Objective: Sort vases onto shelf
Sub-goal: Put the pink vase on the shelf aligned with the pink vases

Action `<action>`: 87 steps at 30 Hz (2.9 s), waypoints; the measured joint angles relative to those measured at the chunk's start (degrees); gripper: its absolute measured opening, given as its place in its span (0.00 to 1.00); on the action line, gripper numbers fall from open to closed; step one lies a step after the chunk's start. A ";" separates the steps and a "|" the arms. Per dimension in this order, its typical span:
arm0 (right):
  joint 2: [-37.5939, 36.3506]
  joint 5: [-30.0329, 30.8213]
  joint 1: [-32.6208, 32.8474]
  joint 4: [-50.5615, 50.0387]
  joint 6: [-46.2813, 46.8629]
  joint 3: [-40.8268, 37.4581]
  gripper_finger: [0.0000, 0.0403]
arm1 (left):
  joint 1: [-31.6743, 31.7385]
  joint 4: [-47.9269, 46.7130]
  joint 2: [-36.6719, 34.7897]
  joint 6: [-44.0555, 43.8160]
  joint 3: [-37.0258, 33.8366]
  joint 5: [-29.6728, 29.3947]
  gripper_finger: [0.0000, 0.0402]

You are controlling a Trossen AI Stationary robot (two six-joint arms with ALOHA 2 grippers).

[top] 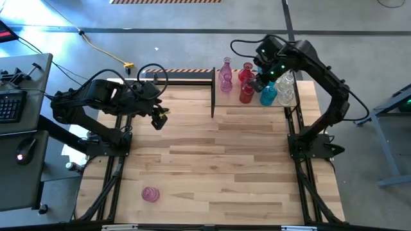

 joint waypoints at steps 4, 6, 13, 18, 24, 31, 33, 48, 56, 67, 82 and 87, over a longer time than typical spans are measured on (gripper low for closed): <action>-1.49 0.35 0.28 0.06 -0.01 -0.02 0.27 | 0.00 0.00 -0.01 -0.03 0.00 0.00 0.53; -2.73 0.37 0.37 0.02 -0.02 -0.02 0.27 | 0.00 0.00 -0.01 0.02 0.00 0.00 0.53; -8.62 0.33 2.69 0.24 0.01 -0.02 0.27 | 0.01 -0.01 -0.01 0.01 0.00 0.00 0.53; -14.40 1.66 4.79 0.69 -0.19 -0.07 0.27 | 0.01 0.00 -0.01 -0.01 0.00 0.00 0.53; -24.32 3.87 6.89 6.56 -0.19 -3.38 0.27 | 0.02 0.00 -0.01 0.05 0.00 0.00 0.53; -38.24 -0.68 8.34 20.84 -0.19 -19.78 0.27 | 0.02 -0.02 -0.01 -0.01 0.00 0.00 0.53; -41.92 -1.85 8.68 25.16 -0.21 -25.68 0.27 | 0.02 -0.02 0.01 0.01 0.00 0.00 0.53; -61.71 -7.20 11.00 45.83 2.59 -59.30 0.27 | 0.02 0.08 -0.01 0.05 0.00 0.00 0.53; -71.82 -11.85 11.37 52.67 6.01 -69.91 0.27 | 0.02 4.21 -0.01 0.05 0.00 -0.02 0.53; -84.50 -14.39 11.37 57.23 6.31 -80.83 0.27 | 0.01 7.34 0.01 0.26 0.00 0.00 0.53; -89.83 -17.24 11.37 67.49 11.87 -91.47 0.27 | 0.32 11.31 0.28 0.80 0.00 -1.14 0.53; -89.78 -17.35 11.37 67.30 13.65 -91.49 0.27 | 0.48 14.01 0.87 1.40 0.04 -1.91 0.53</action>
